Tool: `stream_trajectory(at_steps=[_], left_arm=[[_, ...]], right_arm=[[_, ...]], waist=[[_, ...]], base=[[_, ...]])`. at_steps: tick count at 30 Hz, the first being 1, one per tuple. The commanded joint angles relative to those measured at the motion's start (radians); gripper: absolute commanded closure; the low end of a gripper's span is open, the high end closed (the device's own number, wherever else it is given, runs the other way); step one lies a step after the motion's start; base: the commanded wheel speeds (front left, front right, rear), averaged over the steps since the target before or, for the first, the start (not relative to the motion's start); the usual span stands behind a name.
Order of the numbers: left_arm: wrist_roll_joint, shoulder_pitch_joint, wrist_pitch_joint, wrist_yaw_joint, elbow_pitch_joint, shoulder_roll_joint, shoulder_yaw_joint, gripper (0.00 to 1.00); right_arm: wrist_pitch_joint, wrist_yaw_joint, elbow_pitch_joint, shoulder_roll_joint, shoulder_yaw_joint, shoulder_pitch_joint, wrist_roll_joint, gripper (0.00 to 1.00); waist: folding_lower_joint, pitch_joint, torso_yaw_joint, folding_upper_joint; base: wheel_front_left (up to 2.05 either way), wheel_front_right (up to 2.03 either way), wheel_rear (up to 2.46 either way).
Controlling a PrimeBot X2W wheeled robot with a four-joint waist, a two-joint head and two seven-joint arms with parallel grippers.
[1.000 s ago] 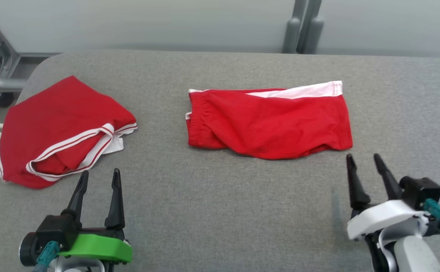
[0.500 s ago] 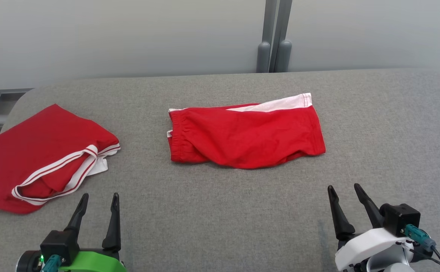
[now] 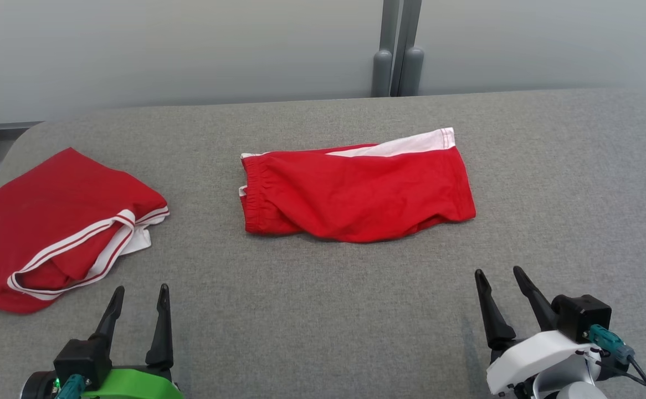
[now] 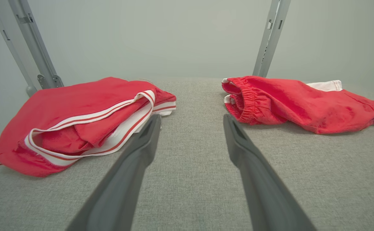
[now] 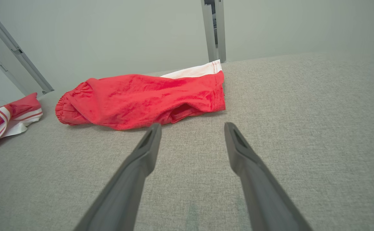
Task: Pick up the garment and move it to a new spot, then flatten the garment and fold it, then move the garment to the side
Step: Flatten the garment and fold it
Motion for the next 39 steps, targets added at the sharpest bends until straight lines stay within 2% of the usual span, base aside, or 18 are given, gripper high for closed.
stream_trajectory(at_steps=[1,13,17,18,19,24,25,30,34,39], left_arm=[[-0.002,-0.013,-0.001,-0.003,0.005,0.002,0.005,0.00],[0.008,-0.011,0.000,-0.008,0.003,-0.010,0.008,0.00],[0.010,-0.013,-0.001,-0.008,-0.001,-0.016,0.002,0.00],[0.010,-0.016,-0.001,-0.009,-0.001,-0.017,0.000,0.00],[0.011,-0.024,-0.001,-0.011,0.000,-0.018,-0.003,0.00],[0.017,-0.045,0.000,-0.015,-0.006,-0.024,-0.020,0.00],[0.017,-0.045,0.000,-0.015,-0.006,-0.024,-0.020,0.00],[0.019,-0.076,-0.001,-0.018,-0.014,-0.030,-0.042,0.00],[0.024,-0.104,-0.001,-0.020,-0.020,-0.033,-0.052,0.00],[0.032,-0.129,0.000,-0.022,-0.033,-0.031,-0.058,0.00]], right_arm=[[-0.007,-0.001,0.005,-0.001,0.001,-0.013,0.003,0.00],[-0.001,-0.001,0.013,-0.001,-0.005,-0.017,-0.008,0.00],[0.041,-0.001,0.007,-0.001,-0.017,-0.041,0.008,0.00],[0.073,-0.001,0.010,-0.002,-0.025,-0.053,0.005,0.00],[0.162,-0.001,0.018,-0.018,-0.045,-0.096,-0.010,0.00],[0.458,0.000,0.046,-0.063,-0.119,-0.261,-0.046,0.00],[0.458,0.000,0.046,-0.063,-0.119,-0.261,-0.046,0.00],[0.719,-0.001,0.105,-0.100,-0.222,-0.430,-0.073,0.00],[0.868,0.000,0.154,-0.117,-0.268,-0.539,-0.063,0.00],[0.960,0.000,0.197,-0.130,-0.313,-0.643,-0.087,0.00]], waist=[[0.0000,0.004,0.001,0.0000],[0.0000,0.011,0.014,0.0000],[0.0000,0.016,0.023,0.0000],[0.0000,0.019,0.026,0.0000],[0.0000,0.031,0.034,0.0000],[0.0000,0.076,0.059,0.0000],[0.0000,0.076,0.059,0.0000],[0.0000,0.137,0.099,0.0000],[0.0000,0.187,0.136,0.0000],[0.0000,0.240,0.167,0.0000]], base=[[0.00,0.00,0.00],[0.00,0.00,0.00],[0.00,0.00,0.00],[0.00,0.00,0.00],[0.00,0.00,0.00],[0.00,0.00,0.00],[0.00,0.00,0.00],[0.00,0.00,0.00],[0.00,0.00,0.00],[0.00,0.00,0.00]])
